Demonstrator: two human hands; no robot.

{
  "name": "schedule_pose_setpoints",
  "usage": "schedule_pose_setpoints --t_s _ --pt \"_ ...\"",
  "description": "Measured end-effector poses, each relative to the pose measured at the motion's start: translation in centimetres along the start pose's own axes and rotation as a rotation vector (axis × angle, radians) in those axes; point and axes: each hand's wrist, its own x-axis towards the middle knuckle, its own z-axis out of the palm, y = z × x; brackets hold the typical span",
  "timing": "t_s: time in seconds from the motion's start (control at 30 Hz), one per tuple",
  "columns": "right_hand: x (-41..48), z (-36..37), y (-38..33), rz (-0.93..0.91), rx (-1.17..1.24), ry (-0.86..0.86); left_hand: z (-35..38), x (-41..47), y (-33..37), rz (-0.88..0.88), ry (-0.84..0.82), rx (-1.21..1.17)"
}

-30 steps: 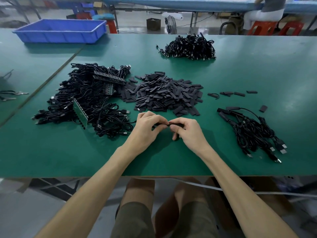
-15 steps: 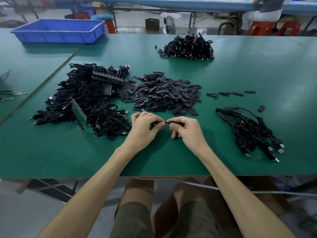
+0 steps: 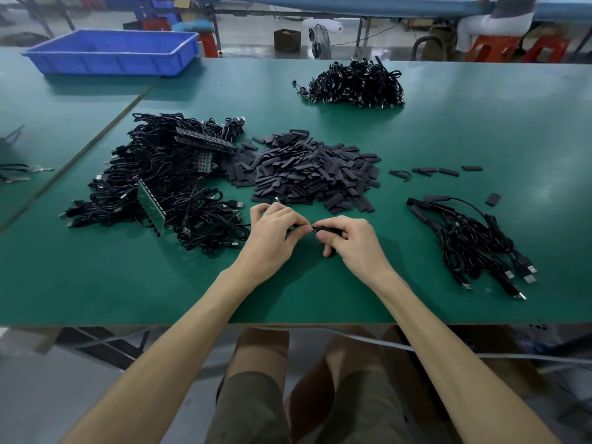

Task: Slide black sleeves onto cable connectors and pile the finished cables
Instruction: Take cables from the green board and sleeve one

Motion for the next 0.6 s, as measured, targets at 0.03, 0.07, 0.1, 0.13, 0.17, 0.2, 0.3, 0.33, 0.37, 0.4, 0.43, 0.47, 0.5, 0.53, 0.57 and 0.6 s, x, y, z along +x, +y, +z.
schedule_pose_setpoints --t_s 0.03,0.07,0.1,0.13,0.17,0.2,0.3,0.33,0.37,0.4,0.43,0.47,0.5,0.53,0.57,0.6 --pt "-0.03 -0.01 -0.02 -0.005 -0.005 -0.001 0.01 -0.01 0.09 0.005 -0.004 0.0" --pt "-0.03 0.0 -0.04 -0.009 -0.008 -0.002 0.02 -0.02 0.15 0.012 -0.009 0.003" --pt "-0.03 0.0 -0.03 -0.015 -0.011 -0.004 0.06 -0.02 0.17 0.017 -0.017 0.004" --pt "-0.02 0.01 -0.02 -0.02 -0.014 -0.004 0.08 -0.02 0.17 0.019 -0.027 0.004" --pt "-0.02 0.02 0.0 -0.024 -0.015 -0.005 0.12 -0.03 0.16 0.018 -0.035 0.004" --pt "-0.03 0.04 0.02 -0.028 -0.013 -0.004 0.15 -0.06 0.13 0.017 -0.039 0.004" --pt "0.0 0.05 0.11 -0.032 -0.002 0.0 0.34 -0.1 0.03 0.02 -0.041 0.019" --pt "-0.01 0.06 0.13 -0.029 0.004 -0.001 0.4 -0.1 0.01 0.018 -0.045 0.02" --pt "-0.01 0.06 0.15 -0.026 0.01 -0.003 0.44 -0.08 -0.03 0.014 -0.048 0.015" --pt "0.0 0.06 0.16 -0.023 0.015 -0.007 0.43 -0.05 -0.08 0.009 -0.051 0.005" --pt "0.01 0.07 0.18 -0.021 0.019 -0.01 0.42 -0.03 -0.13 0.004 -0.055 -0.004" --pt "0.01 0.07 0.21 -0.019 0.023 -0.011 0.37 0.0 -0.17 -0.001 -0.061 -0.01" --pt "0.02 0.08 0.22 -0.019 0.03 -0.011 0.35 0.04 -0.18 -0.005 -0.067 -0.014" --pt "0.02 0.07 0.2 -0.019 0.039 -0.009 0.33 0.07 -0.17 -0.01 -0.071 -0.017" --pt "0.04 0.08 0.17 -0.017 0.055 -0.009 0.35 0.11 -0.15 -0.014 -0.071 -0.019" --pt "0.06 0.08 0.15 -0.012 0.083 -0.01 0.39 0.15 -0.16 -0.017 -0.065 -0.019"
